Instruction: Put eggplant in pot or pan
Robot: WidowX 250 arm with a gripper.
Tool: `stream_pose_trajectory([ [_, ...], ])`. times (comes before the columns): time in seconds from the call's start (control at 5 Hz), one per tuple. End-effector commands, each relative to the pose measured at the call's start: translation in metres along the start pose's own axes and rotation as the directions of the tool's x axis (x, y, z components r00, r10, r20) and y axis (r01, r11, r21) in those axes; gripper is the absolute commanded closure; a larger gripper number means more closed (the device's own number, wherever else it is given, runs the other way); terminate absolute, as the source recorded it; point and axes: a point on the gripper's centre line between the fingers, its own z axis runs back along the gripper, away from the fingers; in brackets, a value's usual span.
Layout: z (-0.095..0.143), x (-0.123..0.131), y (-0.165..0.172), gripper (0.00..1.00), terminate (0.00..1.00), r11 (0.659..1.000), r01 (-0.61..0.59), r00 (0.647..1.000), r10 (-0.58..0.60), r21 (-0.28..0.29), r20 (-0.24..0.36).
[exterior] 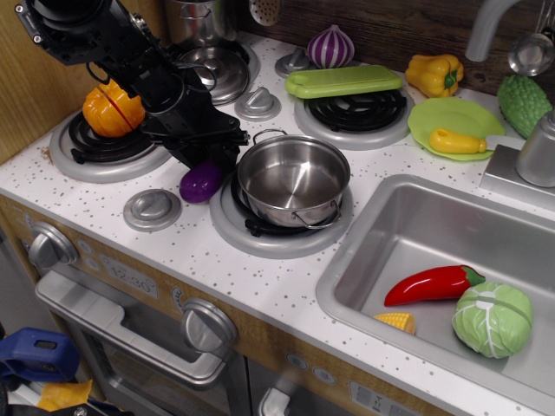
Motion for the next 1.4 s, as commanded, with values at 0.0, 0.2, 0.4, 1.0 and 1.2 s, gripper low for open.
stream_pose_trajectory([
  [0.0, 0.015, 0.005, 0.003, 1.0, 0.0, 0.998, 0.0, 0.999, 0.003, 0.06, -0.05],
  [0.2, 0.04, 0.021, 0.002, 1.0, 0.0, 0.995, 0.035, 0.995, -0.025, 0.097, -0.102],
  [0.4, 0.062, 0.029, -0.01, 1.0, 0.0, 0.99, 0.044, 0.992, -0.028, 0.136, -0.122],
  [1.0, 0.085, 0.037, -0.081, 1.0, 0.0, 0.987, -0.044, 0.997, 0.052, 0.154, -0.049],
  [1.2, 0.071, 0.031, -0.093, 0.0, 0.0, 0.99, -0.063, 0.996, 0.07, 0.124, -0.047],
])
